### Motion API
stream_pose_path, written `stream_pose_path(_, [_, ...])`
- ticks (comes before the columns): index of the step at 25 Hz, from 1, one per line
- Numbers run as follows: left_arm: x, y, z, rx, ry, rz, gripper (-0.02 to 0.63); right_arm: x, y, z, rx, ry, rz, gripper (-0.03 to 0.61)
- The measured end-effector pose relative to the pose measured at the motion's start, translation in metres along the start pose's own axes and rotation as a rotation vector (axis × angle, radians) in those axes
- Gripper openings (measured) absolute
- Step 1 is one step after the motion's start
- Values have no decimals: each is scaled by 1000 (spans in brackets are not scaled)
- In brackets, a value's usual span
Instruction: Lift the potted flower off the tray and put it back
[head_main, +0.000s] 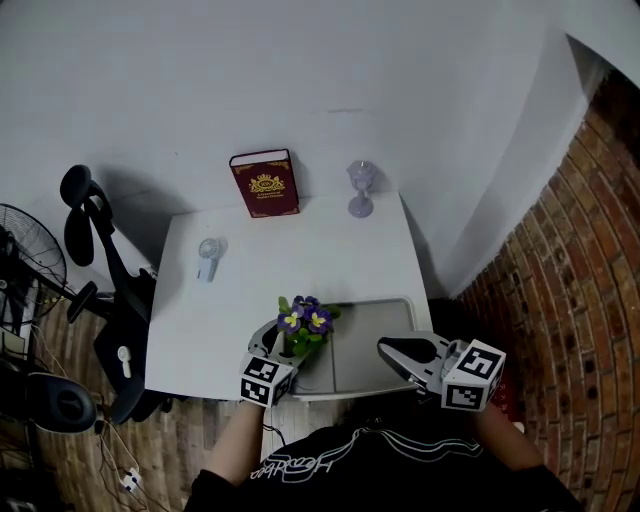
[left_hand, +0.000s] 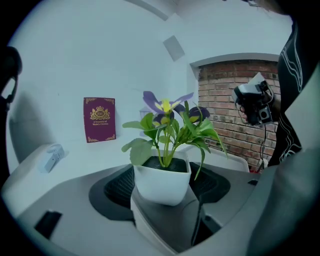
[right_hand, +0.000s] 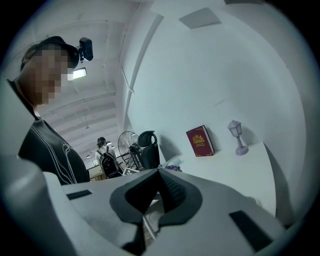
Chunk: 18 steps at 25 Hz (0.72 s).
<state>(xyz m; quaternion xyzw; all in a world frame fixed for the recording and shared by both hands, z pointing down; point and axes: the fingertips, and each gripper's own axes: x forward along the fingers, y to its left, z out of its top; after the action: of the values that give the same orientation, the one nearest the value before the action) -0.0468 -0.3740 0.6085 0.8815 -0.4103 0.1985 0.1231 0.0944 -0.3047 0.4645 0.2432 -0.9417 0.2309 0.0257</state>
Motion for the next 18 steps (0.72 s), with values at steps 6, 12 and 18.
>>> stream_pose_path(6, [-20,-4,18,-16,-50,-8,353,8,7,4,-4,-19,7,3])
stream_pose_path(12, [-53,-12,35,-66,-98,-35,353,12,26,3,-12,-27,-15,3])
stream_pose_path(18, [-101,-25,59,-138,-157,-70,353,13,56,-3,5,-28,-30,3])
